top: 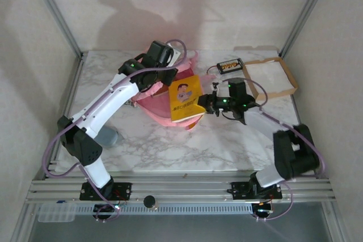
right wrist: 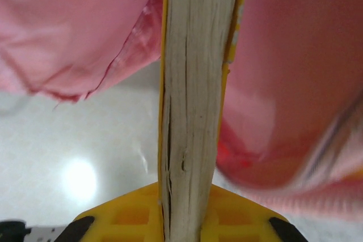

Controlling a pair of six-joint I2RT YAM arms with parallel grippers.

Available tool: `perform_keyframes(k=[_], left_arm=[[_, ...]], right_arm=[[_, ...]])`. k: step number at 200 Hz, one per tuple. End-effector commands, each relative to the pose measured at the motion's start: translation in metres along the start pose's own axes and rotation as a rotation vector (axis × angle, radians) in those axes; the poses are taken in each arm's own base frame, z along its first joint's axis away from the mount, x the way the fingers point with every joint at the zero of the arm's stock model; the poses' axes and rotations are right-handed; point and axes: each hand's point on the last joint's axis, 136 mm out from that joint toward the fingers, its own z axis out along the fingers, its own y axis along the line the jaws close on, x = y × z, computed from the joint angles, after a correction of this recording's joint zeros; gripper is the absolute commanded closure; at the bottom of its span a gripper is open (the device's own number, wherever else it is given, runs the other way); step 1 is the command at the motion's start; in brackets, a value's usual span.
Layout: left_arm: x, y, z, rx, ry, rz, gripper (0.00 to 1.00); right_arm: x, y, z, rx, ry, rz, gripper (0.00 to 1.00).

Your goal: Pack books, pencil case, and school supplies into a backpack

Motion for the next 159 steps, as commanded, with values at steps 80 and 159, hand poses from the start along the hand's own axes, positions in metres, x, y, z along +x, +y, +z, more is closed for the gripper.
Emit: perform_keyframes(k=[80, 159], left_arm=[[-0.032, 0.017, -0.042, -0.046, -0.149, -0.036, 1.0], [-0.033, 0.014, -0.038, -0.036, -0.152, -0.051, 1.0]], right_arm=[[-0.104, -0.004, 0.119, -0.021, 0.001, -0.126, 0.61], [-0.078, -0.043, 0.055, 0.461, -0.115, -0.234, 0.38]])
